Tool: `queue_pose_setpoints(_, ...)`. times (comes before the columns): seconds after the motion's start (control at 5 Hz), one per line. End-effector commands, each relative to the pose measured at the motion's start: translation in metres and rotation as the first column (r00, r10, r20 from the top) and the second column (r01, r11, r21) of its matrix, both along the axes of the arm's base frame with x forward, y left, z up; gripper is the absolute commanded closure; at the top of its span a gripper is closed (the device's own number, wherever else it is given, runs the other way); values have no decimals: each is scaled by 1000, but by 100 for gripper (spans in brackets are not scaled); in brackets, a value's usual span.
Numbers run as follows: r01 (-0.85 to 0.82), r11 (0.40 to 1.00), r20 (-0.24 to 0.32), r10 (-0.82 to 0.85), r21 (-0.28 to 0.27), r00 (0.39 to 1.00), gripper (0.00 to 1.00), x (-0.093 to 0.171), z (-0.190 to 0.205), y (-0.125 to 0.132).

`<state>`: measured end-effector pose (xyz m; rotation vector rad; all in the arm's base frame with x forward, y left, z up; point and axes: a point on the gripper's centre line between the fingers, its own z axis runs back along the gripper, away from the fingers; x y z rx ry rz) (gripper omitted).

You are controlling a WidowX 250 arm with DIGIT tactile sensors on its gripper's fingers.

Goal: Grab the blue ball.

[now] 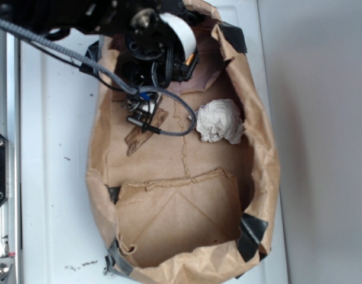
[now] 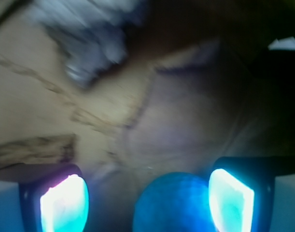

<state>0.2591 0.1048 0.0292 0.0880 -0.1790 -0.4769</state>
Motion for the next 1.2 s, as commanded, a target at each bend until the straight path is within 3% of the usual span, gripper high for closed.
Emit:
queue_pose_setpoints(0.0,40,999,-8,-40,1,999,0,-3,14,18)
queue_pose_setpoints(0.4,21,1000,-69,-20,15,997,0,-9,14,36)
queue_pose_setpoints(0.8,-18,999,-75,22,47,997,0,-6,15,43)
queue_pose_setpoints(1.0,-31,988,-58,40,150,998,0,-2,-4,34)
